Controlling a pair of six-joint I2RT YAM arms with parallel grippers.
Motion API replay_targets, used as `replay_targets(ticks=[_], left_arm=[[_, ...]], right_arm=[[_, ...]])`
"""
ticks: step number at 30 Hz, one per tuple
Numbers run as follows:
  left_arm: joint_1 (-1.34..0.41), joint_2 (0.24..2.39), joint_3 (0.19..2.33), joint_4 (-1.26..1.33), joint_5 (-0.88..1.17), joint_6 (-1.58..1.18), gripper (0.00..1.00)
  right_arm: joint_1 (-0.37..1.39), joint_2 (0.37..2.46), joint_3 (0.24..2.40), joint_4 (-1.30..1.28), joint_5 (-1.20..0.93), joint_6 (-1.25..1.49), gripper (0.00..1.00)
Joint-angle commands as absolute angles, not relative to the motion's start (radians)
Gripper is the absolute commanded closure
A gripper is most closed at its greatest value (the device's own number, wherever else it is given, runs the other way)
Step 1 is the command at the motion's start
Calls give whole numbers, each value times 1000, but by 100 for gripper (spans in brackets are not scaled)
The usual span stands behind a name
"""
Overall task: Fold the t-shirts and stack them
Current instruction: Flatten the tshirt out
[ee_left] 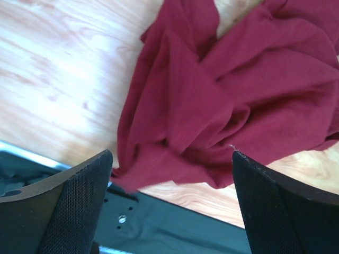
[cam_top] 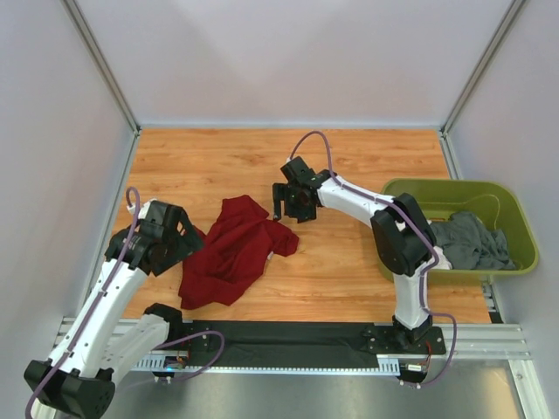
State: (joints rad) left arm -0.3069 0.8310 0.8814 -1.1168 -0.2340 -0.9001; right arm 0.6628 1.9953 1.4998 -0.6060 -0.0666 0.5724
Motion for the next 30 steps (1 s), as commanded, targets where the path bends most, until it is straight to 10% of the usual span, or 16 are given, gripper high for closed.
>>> replay_targets(ticks=[1,20,30], left_arm=[[-310,848,974,-1155,-311,-890,1],[-266,1518,1250,-787,-89,-563,1],[-207,1396,1168,-859,-172,-644,1]], right_arm=[[661,1979,1526,-647,-60,531,21],[680,1876,1290,-492,-170,496,50],[678,2005,1480,-485,-179,471,80]])
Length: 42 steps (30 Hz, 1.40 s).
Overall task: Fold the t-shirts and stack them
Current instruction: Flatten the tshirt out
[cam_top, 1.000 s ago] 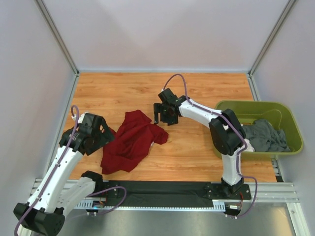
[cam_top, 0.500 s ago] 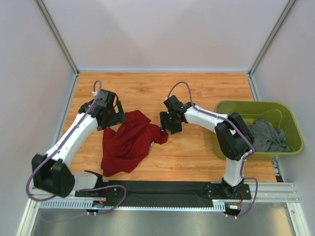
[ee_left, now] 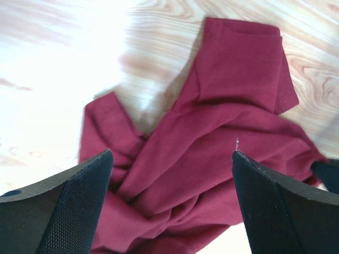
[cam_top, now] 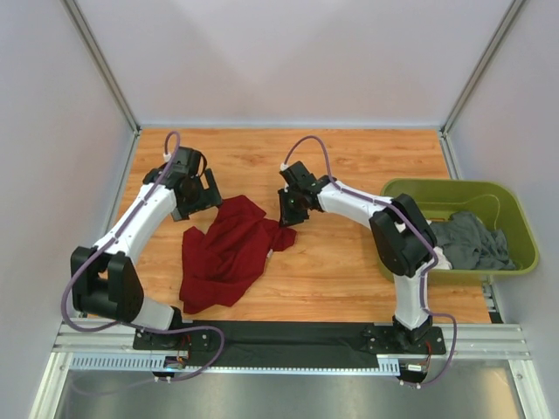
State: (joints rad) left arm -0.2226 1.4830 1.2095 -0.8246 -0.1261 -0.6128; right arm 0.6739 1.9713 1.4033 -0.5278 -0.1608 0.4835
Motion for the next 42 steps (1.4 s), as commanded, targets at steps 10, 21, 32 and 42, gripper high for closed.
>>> replay_targets(ticks=[10,21,32,42], left_arm=[[-58,1175,893,-713,-12,-736,6],[-46,1367,907,-618,-22,-733,9],[-46,1548,1017,-463,87,-716,11],[-168,1654,1149,-452,149,-683,22]], right_arm=[[635,1982,1785,-599,-57,339,100],[586,1864,1775,-667,124,198,99],[552,1905,1695,-813,35,321,55],[554,1945,1862,-881,17,363,34]])
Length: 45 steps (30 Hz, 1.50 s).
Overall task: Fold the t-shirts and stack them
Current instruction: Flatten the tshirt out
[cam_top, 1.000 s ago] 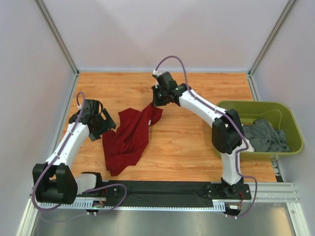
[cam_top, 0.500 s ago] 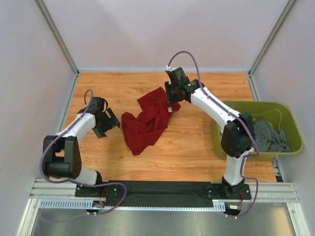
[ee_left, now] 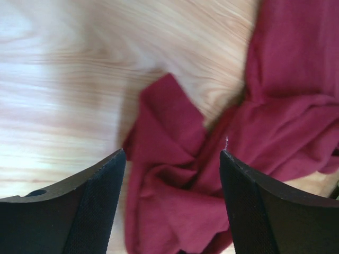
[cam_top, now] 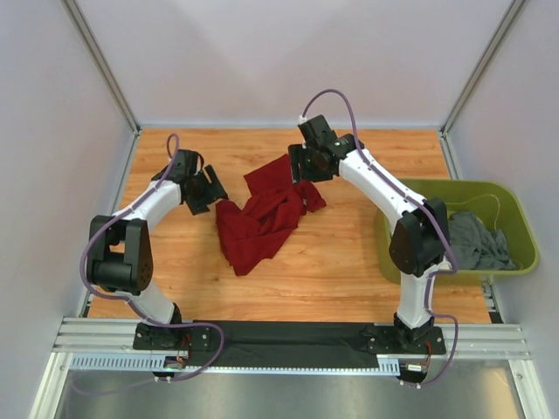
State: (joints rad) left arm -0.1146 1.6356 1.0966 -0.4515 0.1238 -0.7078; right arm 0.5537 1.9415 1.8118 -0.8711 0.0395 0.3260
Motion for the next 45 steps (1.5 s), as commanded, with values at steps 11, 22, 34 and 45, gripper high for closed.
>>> replay_targets(ticks=[11,22,34,45], left_arm=[[-276,1615,1063,-499,60,-722,33],[-296,1598,1031,-476,34,-762,100],[-408,1125,1019,-725,-63,-726,100],[-870,1058,1083,-822,-104,-580,100]], right_arm=[[546,1993,1855,-851,15,406,36],[531,2023,1827,-833,-28,445,41],[506,1983,1786,-821,-2,430,44],[471,2025,1809,-825,-52,480,44]])
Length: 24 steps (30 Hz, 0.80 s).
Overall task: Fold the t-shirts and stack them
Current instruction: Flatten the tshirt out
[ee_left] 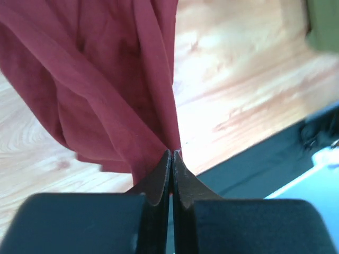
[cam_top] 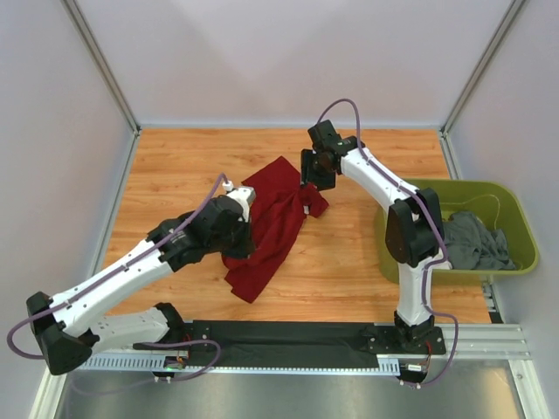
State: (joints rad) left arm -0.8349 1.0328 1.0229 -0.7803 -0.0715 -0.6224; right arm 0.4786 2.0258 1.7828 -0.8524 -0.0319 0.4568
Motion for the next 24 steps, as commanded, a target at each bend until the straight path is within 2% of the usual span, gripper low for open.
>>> replay_targets(ticks=[1,2,3,5,6,9,15,16,20,24], left_arm=[[-876,1072,1092,-822,-123,-578,90],[-876,1100,1106,-842,-152,-577,76],[-876,1117,1139,-859,-200,-589,55],[-864,1172,1196,-929,-350,-585,6],[-853,1189,1260,-949,-386,-572,1],[-757,1250,1359,-976,-433,-555,0],[-485,1348,1306,-773,-184,-543,1],[-454,1391,1295,-706,-131,-519,4],[-423,1556,1325,-612,-75,-473,12],[-413,1756,1491,-617,-115,-460,14]], right_arm=[[471,2020,1804,-825,-49,482,44],[471,2017,1793,-822,-48,483,44],[471,2014,1787,-822,-49,485,43],[471,2003,1779,-822,-54,482,43],[471,1996,1767,-822,-54,483,42],[472,1956,1717,-790,-63,492,39],[471,1899,1632,-752,-57,520,39],[471,1899,1626,-752,-60,519,39],[472,1894,1602,-753,-67,512,39],[472,1850,1572,-750,-42,511,39]])
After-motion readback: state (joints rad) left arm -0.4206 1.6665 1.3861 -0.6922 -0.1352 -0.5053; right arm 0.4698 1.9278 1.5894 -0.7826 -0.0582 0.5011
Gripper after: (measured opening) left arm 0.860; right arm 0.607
